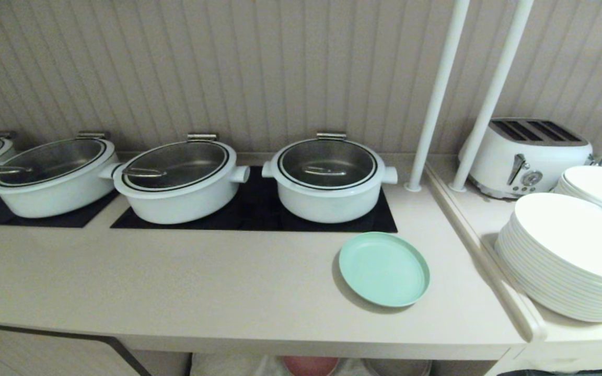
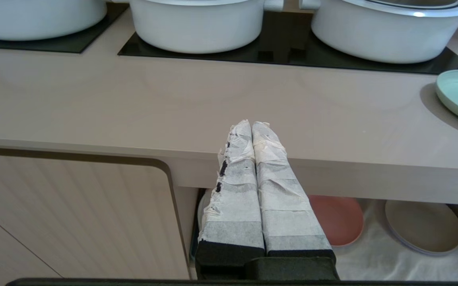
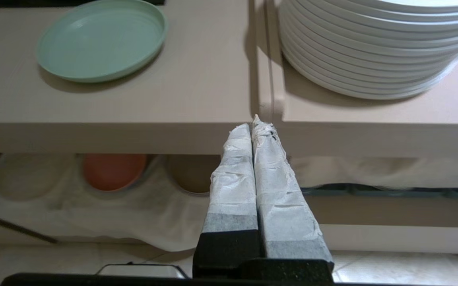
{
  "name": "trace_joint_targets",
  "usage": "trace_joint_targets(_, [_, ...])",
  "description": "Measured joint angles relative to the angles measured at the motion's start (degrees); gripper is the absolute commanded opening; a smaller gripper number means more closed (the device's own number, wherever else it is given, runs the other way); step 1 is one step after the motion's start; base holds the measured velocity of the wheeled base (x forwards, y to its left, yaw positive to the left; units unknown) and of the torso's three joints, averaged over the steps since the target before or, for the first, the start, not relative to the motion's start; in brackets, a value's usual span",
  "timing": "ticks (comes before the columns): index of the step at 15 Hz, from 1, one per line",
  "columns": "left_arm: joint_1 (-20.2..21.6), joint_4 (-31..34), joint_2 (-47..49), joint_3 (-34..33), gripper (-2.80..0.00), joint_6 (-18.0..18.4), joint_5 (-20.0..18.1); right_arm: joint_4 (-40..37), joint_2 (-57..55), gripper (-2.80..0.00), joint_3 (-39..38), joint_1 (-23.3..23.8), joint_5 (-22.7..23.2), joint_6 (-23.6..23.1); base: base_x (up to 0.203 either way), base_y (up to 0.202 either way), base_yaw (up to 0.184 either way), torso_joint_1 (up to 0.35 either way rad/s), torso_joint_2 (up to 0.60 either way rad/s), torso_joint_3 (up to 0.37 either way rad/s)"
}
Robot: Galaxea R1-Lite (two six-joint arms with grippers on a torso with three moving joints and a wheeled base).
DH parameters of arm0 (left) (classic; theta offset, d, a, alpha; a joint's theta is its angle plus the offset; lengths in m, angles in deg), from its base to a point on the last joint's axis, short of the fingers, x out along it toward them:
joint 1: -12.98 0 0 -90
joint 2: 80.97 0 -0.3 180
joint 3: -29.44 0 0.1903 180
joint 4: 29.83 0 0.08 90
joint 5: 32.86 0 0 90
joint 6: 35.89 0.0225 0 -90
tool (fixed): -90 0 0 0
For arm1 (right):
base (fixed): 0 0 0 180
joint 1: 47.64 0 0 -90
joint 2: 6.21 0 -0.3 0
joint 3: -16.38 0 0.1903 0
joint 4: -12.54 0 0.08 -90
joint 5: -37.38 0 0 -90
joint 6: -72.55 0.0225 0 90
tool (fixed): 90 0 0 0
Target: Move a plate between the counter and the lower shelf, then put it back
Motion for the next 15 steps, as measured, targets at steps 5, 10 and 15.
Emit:
trace_joint_targets(5, [0.0,0.0,0.0,0.0,-2.80,0.0,0.0,-2.1,11.9,-2.80,-0.1,1.9,0.7,-4.0,0.000,0.000,0.000,0.000,0.00,0.000])
trace_joint_targets(10, [0.0,0.0,0.0,0.0,-2.80,0.0,0.0,-2.0,15.3,-2.80,-0.1,1.9,0.9,-4.9,0.000,0.000,0.000,0.000,0.00,0.000])
trace_joint_targets(15, [0.0,0.0,0.0,0.0,-2.80,0.0,0.0,-2.2,15.6,-2.80,-0.1,1.9,1.2,-5.0,0.000,0.000,0.000,0.000,0.00,0.000])
